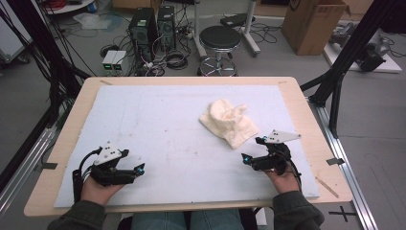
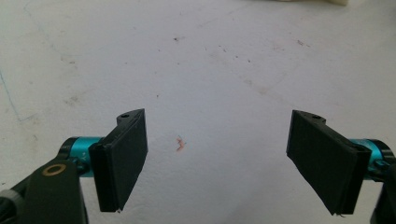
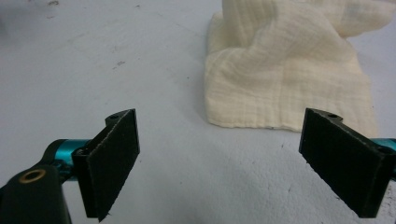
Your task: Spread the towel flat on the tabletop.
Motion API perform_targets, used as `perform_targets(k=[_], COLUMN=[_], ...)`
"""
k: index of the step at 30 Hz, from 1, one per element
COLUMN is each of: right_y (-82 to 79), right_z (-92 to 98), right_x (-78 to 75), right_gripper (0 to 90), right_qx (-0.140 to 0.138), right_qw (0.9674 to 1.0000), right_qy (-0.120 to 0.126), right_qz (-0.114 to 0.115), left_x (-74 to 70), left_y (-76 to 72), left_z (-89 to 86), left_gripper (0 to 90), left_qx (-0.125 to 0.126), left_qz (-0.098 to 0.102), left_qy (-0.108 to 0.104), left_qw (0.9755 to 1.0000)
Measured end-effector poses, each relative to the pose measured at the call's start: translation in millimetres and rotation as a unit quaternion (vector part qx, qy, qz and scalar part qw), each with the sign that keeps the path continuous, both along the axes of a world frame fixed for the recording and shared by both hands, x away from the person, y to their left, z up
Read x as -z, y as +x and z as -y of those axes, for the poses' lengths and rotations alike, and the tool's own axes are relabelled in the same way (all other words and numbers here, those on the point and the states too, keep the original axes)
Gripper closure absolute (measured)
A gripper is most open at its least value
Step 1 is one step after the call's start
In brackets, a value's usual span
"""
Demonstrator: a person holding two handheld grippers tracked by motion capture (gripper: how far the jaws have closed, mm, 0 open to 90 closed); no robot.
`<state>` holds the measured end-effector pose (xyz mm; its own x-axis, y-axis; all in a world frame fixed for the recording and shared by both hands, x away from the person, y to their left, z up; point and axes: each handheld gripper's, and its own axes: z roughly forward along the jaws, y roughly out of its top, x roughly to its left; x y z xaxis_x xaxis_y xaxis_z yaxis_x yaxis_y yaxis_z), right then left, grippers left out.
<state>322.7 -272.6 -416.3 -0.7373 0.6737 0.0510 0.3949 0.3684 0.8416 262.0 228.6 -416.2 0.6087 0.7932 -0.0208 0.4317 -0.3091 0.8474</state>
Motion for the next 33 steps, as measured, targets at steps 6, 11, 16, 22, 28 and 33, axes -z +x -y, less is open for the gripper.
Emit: perform_targets(k=[6, 11, 16, 22, 28, 33], right_y=[7.6, 16.2, 29.9, 48.2, 71.2, 89.8], right_z=[-1.0, -4.3, -6.1, -15.3, -33.0, -53.2], right_x=[-6.2, -10.2, -17.6, -29.9, -37.9, -36.6], right_gripper=[11.6, 11.6, 11.6, 11.7, 11.7, 12.0], right_qx=[0.0, -0.003, 0.001, 0.003, -0.002, -0.006], right_qw=[1.0, 0.9999, 0.9997, 0.9998, 0.9997, 0.9987], right_qy=[-0.003, -0.01, -0.01, -0.018, -0.02, -0.046], right_qz=[0.002, -0.001, -0.02, -0.008, -0.014, -0.019], left_x=[0.1, 0.1, 0.4, 0.6, 0.2, 0.3], left_y=[0.5, 1.4, 1.7, 3.0, 3.4, 4.2], left_z=[0.1, -0.6, -0.4, -0.9, -1.3, -1.6], left_gripper=[20.9, 20.9, 20.9, 20.9, 20.9, 20.9], left_qx=[-0.001, -0.001, -0.003, -0.003, -0.003, -0.001], left_qz=[0.0, 0.0, 0.0, 0.001, 0.001, 0.001], left_qy=[-0.001, -0.001, -0.002, -0.001, -0.001, 0.0], left_qw=[1.0, 1.0, 1.0, 1.0, 1.0, 1.0])
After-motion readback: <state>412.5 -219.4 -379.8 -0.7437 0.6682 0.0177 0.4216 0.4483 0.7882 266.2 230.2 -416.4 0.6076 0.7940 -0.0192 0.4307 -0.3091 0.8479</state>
